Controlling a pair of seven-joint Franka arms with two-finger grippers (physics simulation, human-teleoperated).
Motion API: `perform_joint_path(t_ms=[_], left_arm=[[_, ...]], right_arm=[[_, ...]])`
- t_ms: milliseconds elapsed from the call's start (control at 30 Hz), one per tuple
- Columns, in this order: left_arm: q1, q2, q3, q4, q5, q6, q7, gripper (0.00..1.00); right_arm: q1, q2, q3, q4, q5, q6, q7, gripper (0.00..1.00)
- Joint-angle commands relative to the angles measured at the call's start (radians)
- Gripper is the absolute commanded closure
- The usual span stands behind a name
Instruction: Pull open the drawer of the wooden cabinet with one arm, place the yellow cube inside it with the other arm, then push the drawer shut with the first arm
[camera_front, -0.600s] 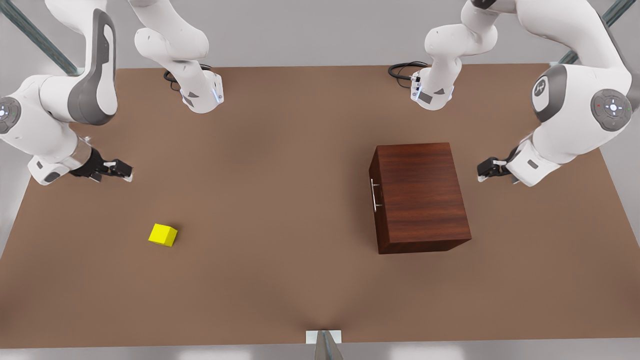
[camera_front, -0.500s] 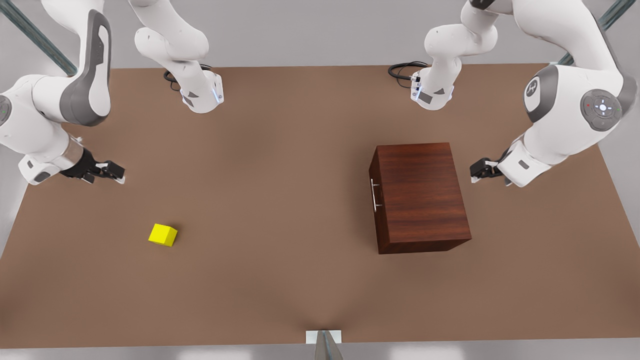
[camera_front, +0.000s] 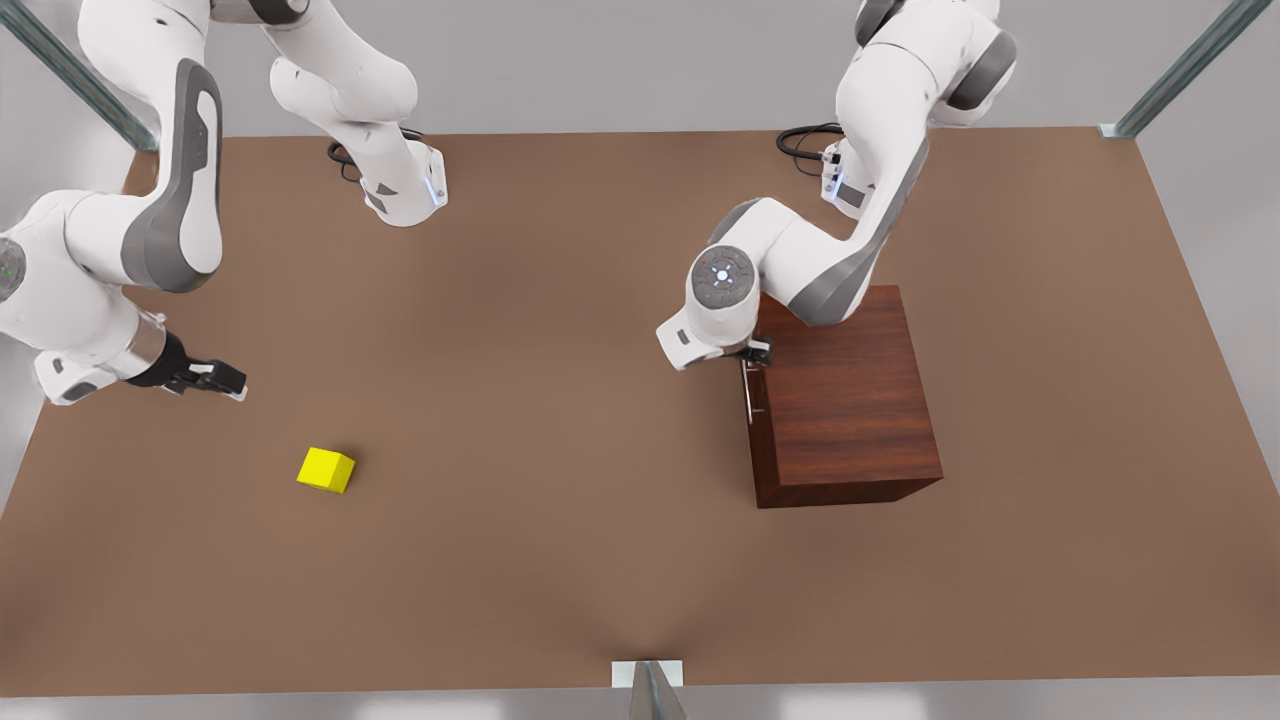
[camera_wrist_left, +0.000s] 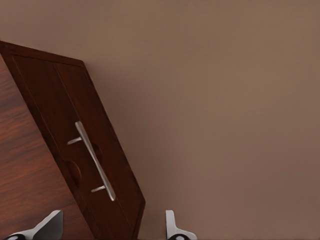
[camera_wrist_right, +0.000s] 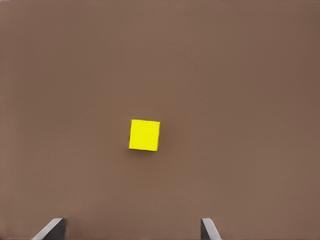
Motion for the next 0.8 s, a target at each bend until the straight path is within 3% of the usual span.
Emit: perform_joint_path(t_ms=[0, 133, 300, 767], left_arm=[[-0.009, 0.019, 0.002, 0.002, 0.049, 0.045, -0.483, 0.0], [-0.027, 0.067, 0.07, 0.007, 0.093, 0.095, -0.542, 0.0], [-0.047, 0.102, 0.076, 0.002, 0.155, 0.115, -0.611, 0.0], [-0.091, 0.165, 0.078, -0.012, 0.297, 0.103, -0.67, 0.0]], right_arm=[[0.057, 0.016, 0.002, 0.015, -0.001, -0.017, 0.817, 0.0], [0.08, 0.056, -0.004, 0.029, 0.013, 0.028, 1.014, 0.0], [0.037, 0.058, -0.012, 0.038, 0.008, 0.074, 1.244, 0.0], [0.042, 0.066, -0.01, 0.04, 0.003, 0.075, 1.247, 0.0]])
